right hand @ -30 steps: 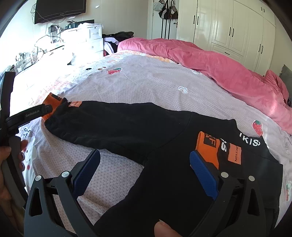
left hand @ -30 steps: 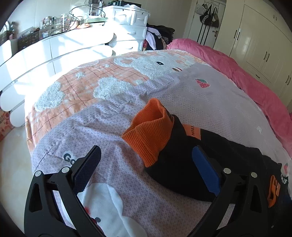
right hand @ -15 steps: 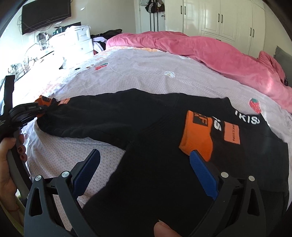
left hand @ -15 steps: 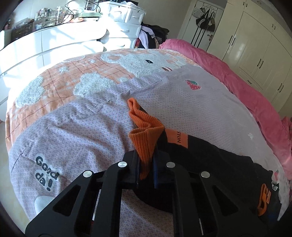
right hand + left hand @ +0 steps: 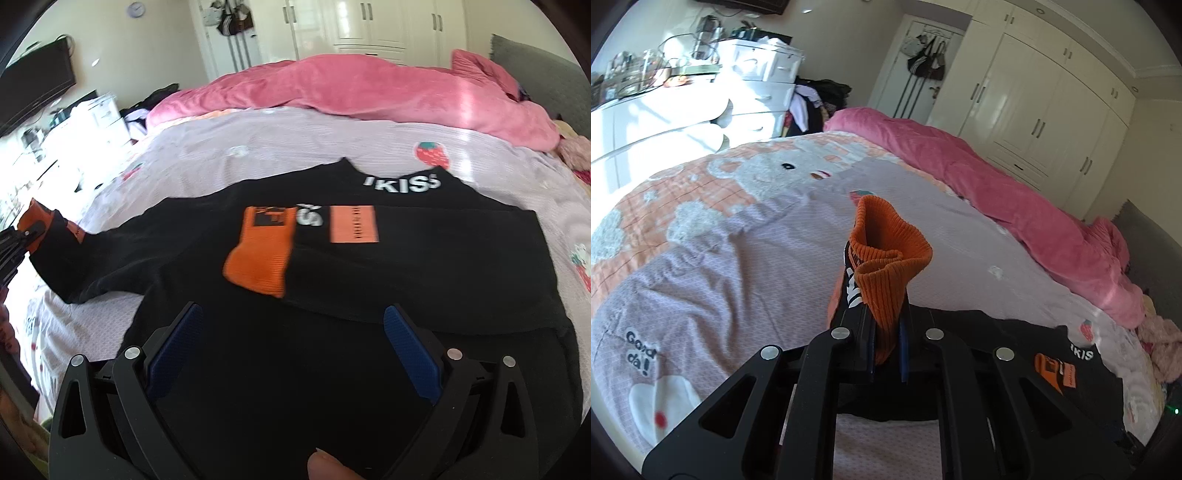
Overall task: Fold small clothes
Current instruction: 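Carry the sleeve across the shirt body with the left tool and release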
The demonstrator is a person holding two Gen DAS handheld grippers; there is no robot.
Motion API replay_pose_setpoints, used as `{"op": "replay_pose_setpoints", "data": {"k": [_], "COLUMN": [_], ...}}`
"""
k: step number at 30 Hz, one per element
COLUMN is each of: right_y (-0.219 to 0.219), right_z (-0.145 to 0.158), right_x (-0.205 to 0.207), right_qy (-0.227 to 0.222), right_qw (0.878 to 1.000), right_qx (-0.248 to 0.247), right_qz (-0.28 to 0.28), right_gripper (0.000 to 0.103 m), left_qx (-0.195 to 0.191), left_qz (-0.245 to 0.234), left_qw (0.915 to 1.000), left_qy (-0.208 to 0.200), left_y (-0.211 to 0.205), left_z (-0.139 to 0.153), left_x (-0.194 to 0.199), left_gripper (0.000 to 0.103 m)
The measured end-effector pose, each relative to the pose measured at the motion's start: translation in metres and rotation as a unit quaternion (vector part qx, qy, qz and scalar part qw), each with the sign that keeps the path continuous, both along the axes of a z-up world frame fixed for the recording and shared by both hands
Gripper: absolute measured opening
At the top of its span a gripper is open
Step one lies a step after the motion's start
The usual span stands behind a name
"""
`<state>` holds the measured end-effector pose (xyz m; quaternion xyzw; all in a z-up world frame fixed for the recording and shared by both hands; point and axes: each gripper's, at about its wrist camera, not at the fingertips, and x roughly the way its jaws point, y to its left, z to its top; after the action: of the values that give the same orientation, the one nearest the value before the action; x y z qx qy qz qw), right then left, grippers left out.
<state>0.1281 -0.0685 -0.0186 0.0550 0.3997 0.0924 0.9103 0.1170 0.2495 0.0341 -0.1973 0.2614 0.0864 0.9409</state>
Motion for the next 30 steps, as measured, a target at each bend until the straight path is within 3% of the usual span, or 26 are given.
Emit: {"op": "replay_pose_setpoints", "data": {"k": [9, 23, 26, 30], "right_y": [-0.045, -0.075, -0.076, -0.076], "right_z": [0.009, 0.019, 0.018, 0.018], "right_x": [-0.005, -0.011, -0.011, -0.011], "right_qy": [-0.006, -0.015, -0.014, -0.013], "right_qw": [0.999, 0.996, 0.995, 0.996], "right_qx": [0.016, 0.030, 0.031, 0.032], "right_qz": [-0.050, -0.088, -0.090, -0.088], "right_gripper": [0.098, 0.098, 0.098, 0.098], "left_qx": [0.020, 0.020, 0.022, 0.006], "left_qz": [-0.102, -0.215, -0.237, -0.269], "left_qw": [0.9945, 0.9750, 0.9695, 0.9607], "left_qy": [-0.011, 0.053, 0.060, 0.066], "left_y": [-0.063, -0.110, -0.118, -0.125], "left_z": [0.002, -0.030, -0.033, -0.036], "left_x": [0.003, 0.016, 0.015, 0.014], "left_gripper": [0.003, 0.003, 0.005, 0.016]}}
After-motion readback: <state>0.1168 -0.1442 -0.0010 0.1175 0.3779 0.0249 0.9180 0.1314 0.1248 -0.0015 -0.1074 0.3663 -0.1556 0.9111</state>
